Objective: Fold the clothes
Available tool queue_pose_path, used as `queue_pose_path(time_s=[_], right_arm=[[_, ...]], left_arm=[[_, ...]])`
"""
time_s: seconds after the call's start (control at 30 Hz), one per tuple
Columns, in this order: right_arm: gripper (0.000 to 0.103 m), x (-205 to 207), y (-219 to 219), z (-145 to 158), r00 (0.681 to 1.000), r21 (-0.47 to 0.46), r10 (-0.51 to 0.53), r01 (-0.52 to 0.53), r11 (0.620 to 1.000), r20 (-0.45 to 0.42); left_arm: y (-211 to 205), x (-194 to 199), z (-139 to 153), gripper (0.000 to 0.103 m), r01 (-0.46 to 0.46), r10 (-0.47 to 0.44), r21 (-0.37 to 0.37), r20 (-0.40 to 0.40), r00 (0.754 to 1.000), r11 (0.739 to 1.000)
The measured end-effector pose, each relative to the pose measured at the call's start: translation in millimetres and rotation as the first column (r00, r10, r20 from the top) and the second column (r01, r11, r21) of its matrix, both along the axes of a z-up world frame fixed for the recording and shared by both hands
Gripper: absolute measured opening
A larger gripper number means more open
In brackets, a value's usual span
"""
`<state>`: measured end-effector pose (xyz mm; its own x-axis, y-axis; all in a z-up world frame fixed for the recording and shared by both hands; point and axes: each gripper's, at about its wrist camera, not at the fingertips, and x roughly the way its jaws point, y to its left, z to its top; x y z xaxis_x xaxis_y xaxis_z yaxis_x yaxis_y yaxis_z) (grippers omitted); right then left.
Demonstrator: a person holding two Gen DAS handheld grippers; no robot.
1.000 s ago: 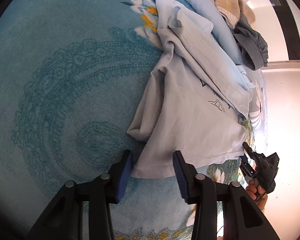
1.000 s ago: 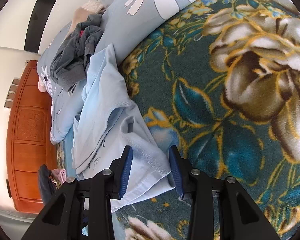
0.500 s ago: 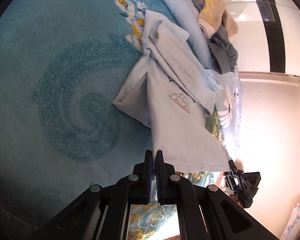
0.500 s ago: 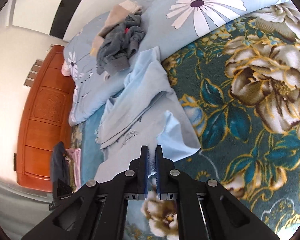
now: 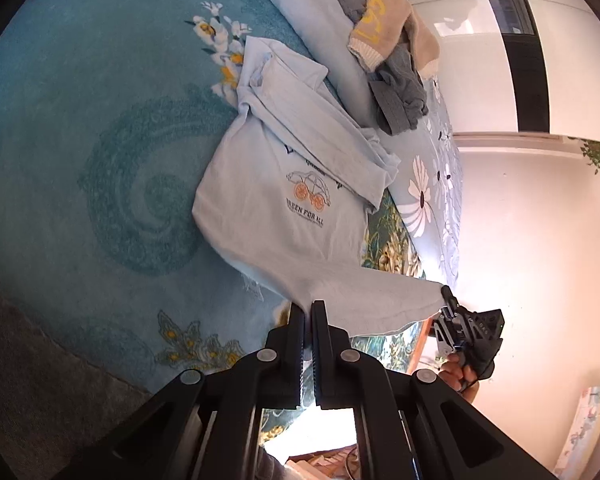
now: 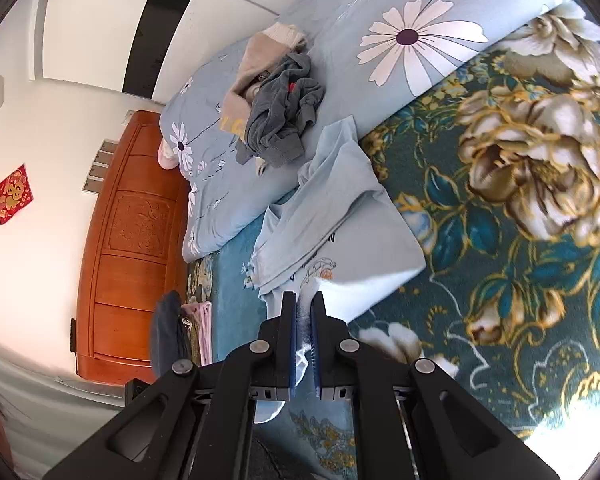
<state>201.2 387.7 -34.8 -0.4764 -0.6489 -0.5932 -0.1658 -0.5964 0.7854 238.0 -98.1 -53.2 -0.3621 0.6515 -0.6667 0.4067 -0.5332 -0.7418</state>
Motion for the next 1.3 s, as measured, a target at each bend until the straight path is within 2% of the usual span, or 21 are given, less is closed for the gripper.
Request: queue_pose_path(time_s=[0.13,0.2,0.27,0.33,0.43,0.63,0.73,0.8,0.87,0.9,1.0,1.03,1.1,1.2,1.3], right_arm=[[0.006,-75,-16,-20,0.998,-0.015,0.024,-0.023,1.0,0.062],[0.006,-113,-27,-32,0.994,0.001,0.038,-0.038,0.999,0.104],[0.006,-146,-36,-40,0.992,0.026,0.04,-0.043,0.999,0.124],[0.006,-174,-42,-48,0.99,0.03,0.026,-0.03,0.999,0.137],[0.006,-204,-46,-61,0.987,0.034,-0.025,0.02,0.999,0.159],[0.006,-233,-49,-79,0.979,0.072,-0.111,0.1,0.992,0.168],[0.006,-239,-48,-89,0.974,0.097,-0.142,0.127,0.987,0.176],[0.006,-241,-48,-97,0.971,0.104,-0.141,0.123,0.987,0.191],[0.007,-243,-48,-101,0.972,0.108,-0.133,0.113,0.988,0.192],[0.009,-244,-48,-101,0.975,0.107,-0.126,0.107,0.989,0.185],[0.013,-247,-48,-100,0.982,0.101,-0.1,0.085,0.991,0.159],[0.023,-247,-47,-97,0.984,0.104,-0.097,0.082,0.991,0.149],[0.036,-243,-44,-88,0.99,0.11,-0.1,0.089,0.99,0.1],[0.038,-223,-35,-78,0.992,0.127,-0.111,0.104,0.986,0.053],[0.038,-181,-21,-83,0.988,0.128,-0.141,0.132,0.983,0.057]], left_arm=[[-24,-70,-15,0.003,-0.058,0.057,-0.07,-0.014,0.998,0.996],[-34,-107,-28,0.003,-0.073,0.074,-0.098,0.01,0.997,0.993],[-40,-139,-39,0.003,-0.074,0.082,-0.155,0.048,0.995,0.985],[-39,-168,-46,0.003,-0.05,0.061,-0.234,0.04,0.997,0.971],[-36,-198,-53,0.003,-0.033,0.04,-0.302,0.018,0.999,0.953],[-45,-228,-66,0.005,-0.104,0.104,-0.257,-0.013,0.994,0.961],[-46,-235,-67,0.006,-0.105,0.101,-0.267,-0.029,0.994,0.958],[-44,-235,-64,0.014,-0.077,0.065,-0.298,-0.049,0.997,0.951],[-44,-232,-60,0.04,-0.064,0.041,-0.324,-0.079,0.996,0.944],[-46,-228,-58,0.045,-0.07,0.038,-0.329,-0.102,0.994,0.942],[-56,-214,-57,0.047,-0.115,0.084,-0.313,-0.111,0.99,0.943],[-58,-206,-58,0.048,-0.132,0.104,-0.298,-0.11,0.989,0.945],[-56,-183,-62,0.049,-0.158,0.134,-0.285,-0.101,0.986,0.946],[-42,-143,-79,0.05,-0.141,0.135,-0.294,-0.038,0.99,0.945],[-26,-104,-108,0.05,-0.124,0.144,-0.274,0.053,0.988,0.954]])
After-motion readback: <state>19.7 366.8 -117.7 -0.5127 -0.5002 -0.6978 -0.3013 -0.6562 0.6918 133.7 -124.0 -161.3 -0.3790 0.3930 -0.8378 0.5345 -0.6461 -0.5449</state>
